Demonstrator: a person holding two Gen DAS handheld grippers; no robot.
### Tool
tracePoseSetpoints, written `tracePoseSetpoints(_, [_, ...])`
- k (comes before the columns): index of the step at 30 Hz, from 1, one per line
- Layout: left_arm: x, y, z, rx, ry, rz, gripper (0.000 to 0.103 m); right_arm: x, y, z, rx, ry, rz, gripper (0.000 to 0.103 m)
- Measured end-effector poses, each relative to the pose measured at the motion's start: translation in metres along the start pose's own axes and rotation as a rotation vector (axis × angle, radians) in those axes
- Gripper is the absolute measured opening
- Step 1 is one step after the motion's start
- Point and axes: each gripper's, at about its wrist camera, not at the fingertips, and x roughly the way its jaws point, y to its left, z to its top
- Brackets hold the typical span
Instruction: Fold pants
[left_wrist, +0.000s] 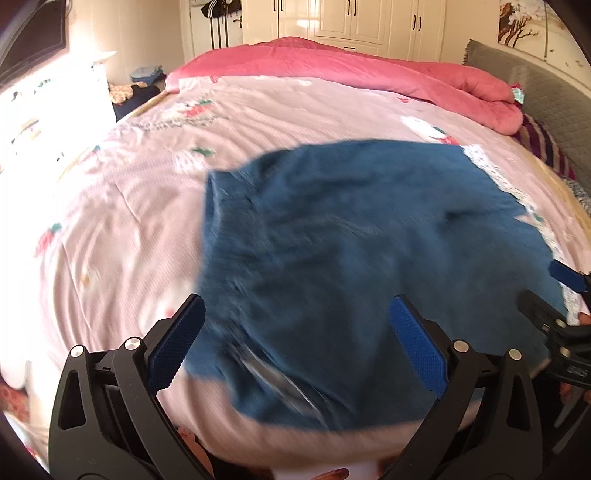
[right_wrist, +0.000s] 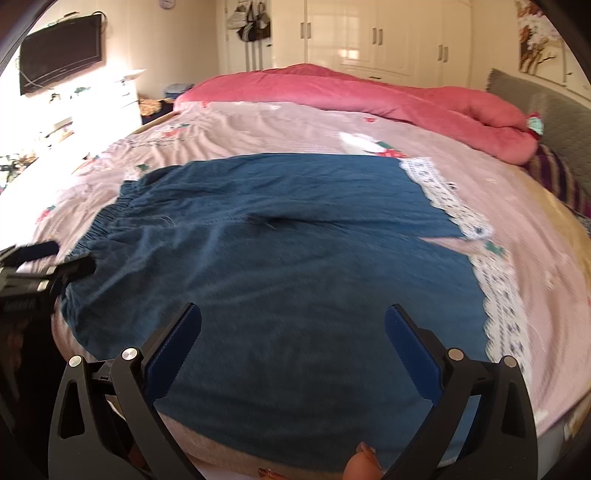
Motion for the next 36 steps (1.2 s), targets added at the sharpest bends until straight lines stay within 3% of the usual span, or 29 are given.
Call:
tracePoseSetpoints(5, [0.031,0.031,0.044,0.011,0.024,-0.015,0.094,0.025,-0.001,0.035,-0.026,0.042,0.141,0.099])
tracePoseSetpoints(10, [0.077,0.055,0.084,0.054,0.071,-0.019,0.094,0.054,0.01,0.075,-0.155,0.049,0.122,0.099])
tracePoseSetpoints(14, [0.106,0.067,0.101,0.05,0.084,-0.036,0.093,0.084,0.017,0.107,-0.232,0.065,0.162,0.099])
tracePoseSetpoints(17, [0.123,0.069,0.111,0.077,0.096,-0.054,0.08,0.106,0.018,0.126,-0.236,0.092,0.192,0.099])
tracePoseSetpoints(20, [0.137,0.067,0.116,0.114,0.109,-0.087,0.058,0.128,0.02,0.142,-0.261,0.115,0.191,0.099])
tracePoseSetpoints(22, [0.146,0.065,0.119,0.126,0.117,-0.11,0.054,0.141,0.023,0.151,-0.283,0.127,0.195,0.099])
tracePoseSetpoints(24, [0.151,0.063,0.118,0.155,0.118,-0.092,0.037,0.156,0.025,0.161,-0.297,0.146,0.214,0.099])
tracePoseSetpoints(25, [0.152,0.064,0.117,0.163,0.118,-0.091,0.035,0.163,0.026,0.167,-0.305,0.155,0.218,0.099])
tracePoseSetpoints(26, [0.152,0.066,0.116,0.159,0.114,-0.11,0.024,0.171,0.028,0.172,-0.319,0.165,0.225,0.099])
tracePoseSetpoints(27, [0.152,0.069,0.117,0.152,0.115,-0.147,0.001,0.179,0.032,0.177,-0.343,0.171,0.223,0.099])
tracePoseSetpoints(28, [0.15,0.07,0.117,0.139,0.117,-0.188,0.001,0.183,0.036,0.18,-0.362,0.171,0.216,0.099])
tracePoseSetpoints(36, [0.113,0.069,0.122,0.153,-0.039,-0.192,0.001,0.224,0.067,0.196,-0.581,0.214,0.22,0.098])
